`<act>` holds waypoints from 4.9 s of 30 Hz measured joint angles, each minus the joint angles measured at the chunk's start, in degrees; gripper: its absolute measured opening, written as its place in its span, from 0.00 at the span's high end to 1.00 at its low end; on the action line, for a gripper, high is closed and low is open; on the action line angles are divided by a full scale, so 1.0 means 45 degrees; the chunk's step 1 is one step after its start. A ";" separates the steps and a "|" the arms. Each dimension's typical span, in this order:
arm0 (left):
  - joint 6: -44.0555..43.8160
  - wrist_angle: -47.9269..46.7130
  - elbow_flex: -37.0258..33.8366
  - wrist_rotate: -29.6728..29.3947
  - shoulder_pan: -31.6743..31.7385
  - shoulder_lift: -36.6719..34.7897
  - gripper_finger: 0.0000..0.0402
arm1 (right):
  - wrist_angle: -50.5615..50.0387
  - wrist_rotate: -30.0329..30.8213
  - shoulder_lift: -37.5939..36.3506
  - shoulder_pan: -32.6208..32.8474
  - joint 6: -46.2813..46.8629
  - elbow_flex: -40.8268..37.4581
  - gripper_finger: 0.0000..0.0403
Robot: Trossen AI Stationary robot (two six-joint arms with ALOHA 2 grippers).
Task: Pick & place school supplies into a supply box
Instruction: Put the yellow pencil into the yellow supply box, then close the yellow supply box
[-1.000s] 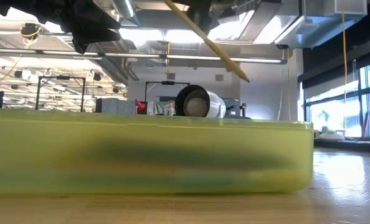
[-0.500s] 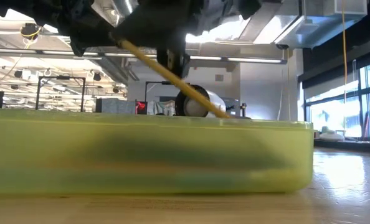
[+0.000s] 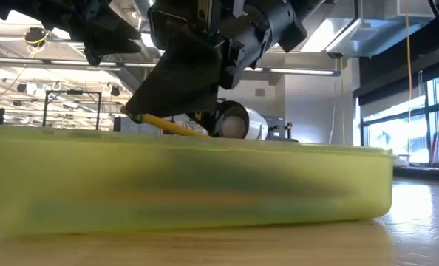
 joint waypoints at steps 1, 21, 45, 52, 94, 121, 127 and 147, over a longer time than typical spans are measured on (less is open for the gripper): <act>0.0002 -0.0012 0.0000 0.0002 0.0002 0.0001 0.64 | 0.0004 -0.0004 0.0000 0.0000 -0.0018 0.0000 0.92; -0.1393 0.0678 0.0000 0.0333 0.0000 0.0005 0.64 | -0.0455 -0.1935 -0.0709 -0.0384 -0.0945 -0.0024 0.63; -0.1490 0.5913 0.3233 -0.2705 -0.7363 0.6749 0.64 | -0.1392 0.4707 -0.9019 0.0990 0.1031 -0.8411 0.62; -0.5027 0.2294 0.6469 -0.3755 -0.8597 1.0368 0.64 | 0.0883 0.4926 -0.8396 0.1404 0.2069 -0.9896 0.62; -0.8935 -0.7560 0.8592 -0.0918 -0.6274 1.4537 0.64 | 0.3958 0.4200 -0.4911 0.3108 0.1709 -0.9595 0.62; -1.1996 -1.1658 0.8602 -0.0937 -0.6817 1.3395 0.64 | -0.0246 0.5426 -0.5982 0.2841 0.1646 -0.9551 0.62; -1.1835 -1.0946 0.8602 -0.1119 -0.6523 1.3391 0.64 | 0.0955 0.5430 -0.5955 0.2800 0.1637 -0.9593 0.62; -0.7771 -0.9221 0.8602 0.1275 -0.4950 1.3396 0.58 | 0.0199 0.5295 -0.5965 0.2798 0.2722 -0.9564 0.62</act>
